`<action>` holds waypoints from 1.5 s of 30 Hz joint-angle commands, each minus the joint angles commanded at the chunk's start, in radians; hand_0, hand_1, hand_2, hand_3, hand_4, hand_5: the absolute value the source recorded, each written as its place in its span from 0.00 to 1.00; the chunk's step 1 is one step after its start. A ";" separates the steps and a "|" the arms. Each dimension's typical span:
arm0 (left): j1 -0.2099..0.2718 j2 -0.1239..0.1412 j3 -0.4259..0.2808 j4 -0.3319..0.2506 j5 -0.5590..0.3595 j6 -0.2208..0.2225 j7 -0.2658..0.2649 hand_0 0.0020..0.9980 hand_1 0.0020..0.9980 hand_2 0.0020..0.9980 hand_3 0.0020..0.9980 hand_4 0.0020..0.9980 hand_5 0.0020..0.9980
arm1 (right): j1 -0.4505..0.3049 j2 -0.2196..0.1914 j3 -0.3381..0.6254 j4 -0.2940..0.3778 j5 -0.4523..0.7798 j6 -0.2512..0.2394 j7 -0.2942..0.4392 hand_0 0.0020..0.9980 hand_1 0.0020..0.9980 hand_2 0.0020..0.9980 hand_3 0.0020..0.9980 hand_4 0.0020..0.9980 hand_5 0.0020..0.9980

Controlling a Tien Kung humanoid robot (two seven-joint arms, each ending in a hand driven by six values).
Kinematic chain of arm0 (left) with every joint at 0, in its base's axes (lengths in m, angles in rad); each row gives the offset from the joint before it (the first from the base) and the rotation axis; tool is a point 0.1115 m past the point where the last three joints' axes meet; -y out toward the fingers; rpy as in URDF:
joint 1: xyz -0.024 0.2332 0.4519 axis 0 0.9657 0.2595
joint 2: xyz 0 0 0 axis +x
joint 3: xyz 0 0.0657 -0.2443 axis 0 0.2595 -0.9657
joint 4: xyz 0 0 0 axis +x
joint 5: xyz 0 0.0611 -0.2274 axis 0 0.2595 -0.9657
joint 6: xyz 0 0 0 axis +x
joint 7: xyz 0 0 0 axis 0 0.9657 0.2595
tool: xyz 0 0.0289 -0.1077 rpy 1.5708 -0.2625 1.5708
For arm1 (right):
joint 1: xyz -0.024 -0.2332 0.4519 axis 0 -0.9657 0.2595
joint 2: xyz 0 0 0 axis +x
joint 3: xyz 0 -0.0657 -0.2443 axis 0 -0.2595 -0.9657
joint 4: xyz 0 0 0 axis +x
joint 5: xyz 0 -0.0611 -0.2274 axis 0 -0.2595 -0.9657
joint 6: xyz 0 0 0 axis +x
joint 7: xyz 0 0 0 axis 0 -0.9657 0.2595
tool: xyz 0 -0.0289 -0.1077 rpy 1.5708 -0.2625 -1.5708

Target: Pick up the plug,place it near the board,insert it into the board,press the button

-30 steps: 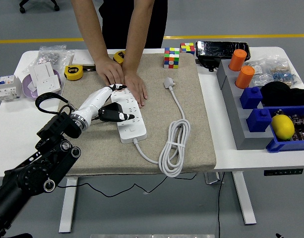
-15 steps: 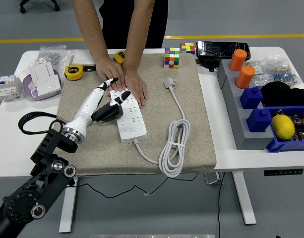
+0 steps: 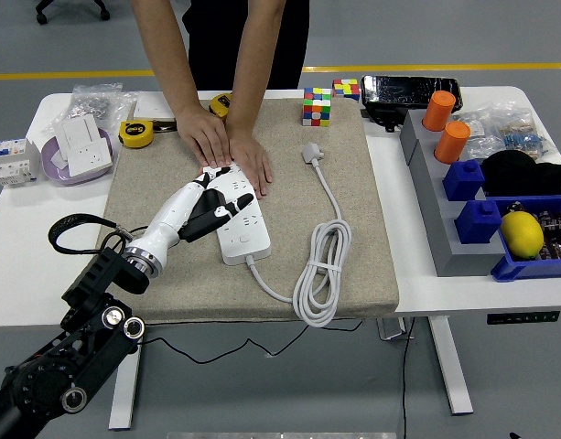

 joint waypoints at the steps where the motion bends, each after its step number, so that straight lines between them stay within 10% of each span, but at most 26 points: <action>1: -0.001 0.000 0.001 0.002 0.004 -0.002 0.003 1.00 1.00 0.99 0.95 1.00 1.00 | 0.000 0.000 0.000 0.000 0.000 0.000 0.000 0.84 0.75 0.74 0.77 1.00 0.88; 31: 0.039 0.023 -0.027 -0.062 0.136 -0.037 0.058 1.00 1.00 0.99 0.94 1.00 1.00 | 0.003 0.000 0.000 0.000 0.005 -0.001 0.004 0.84 0.76 0.74 0.77 1.00 0.88; 45: 0.015 0.016 0.011 0.003 0.127 -0.044 0.056 1.00 1.00 0.97 0.93 1.00 1.00 | 0.000 -0.001 -0.001 0.000 0.002 0.000 0.002 0.84 0.75 0.74 0.77 1.00 0.88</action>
